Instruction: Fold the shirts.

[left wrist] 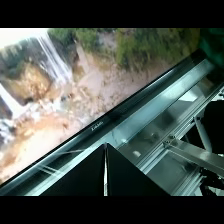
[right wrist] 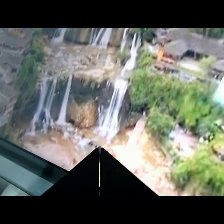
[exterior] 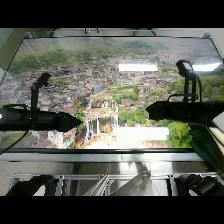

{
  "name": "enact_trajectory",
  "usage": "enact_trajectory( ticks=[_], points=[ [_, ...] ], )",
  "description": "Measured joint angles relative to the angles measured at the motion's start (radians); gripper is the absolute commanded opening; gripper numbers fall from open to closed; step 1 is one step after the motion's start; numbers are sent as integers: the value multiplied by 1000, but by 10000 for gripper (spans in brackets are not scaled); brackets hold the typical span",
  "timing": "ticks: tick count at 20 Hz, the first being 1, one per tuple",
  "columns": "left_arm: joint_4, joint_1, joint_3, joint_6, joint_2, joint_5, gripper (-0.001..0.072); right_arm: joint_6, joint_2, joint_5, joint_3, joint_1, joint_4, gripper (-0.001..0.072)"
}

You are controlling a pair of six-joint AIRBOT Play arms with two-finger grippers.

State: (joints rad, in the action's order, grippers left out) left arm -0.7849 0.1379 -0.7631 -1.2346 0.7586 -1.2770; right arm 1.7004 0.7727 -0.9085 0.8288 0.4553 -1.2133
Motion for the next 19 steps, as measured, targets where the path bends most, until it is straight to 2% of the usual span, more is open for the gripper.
enact_trajectory(
  ticks=[7, 19],
  points=[
    [-1, 0, 84, -3, -29, 16, 21, -3, -39, 121, -93, 44, 6, 18],
    [-1, 0, 92, -6, -32, 29, 22, -3, -42, 137, -102, 48, 6, 18]
  ],
)
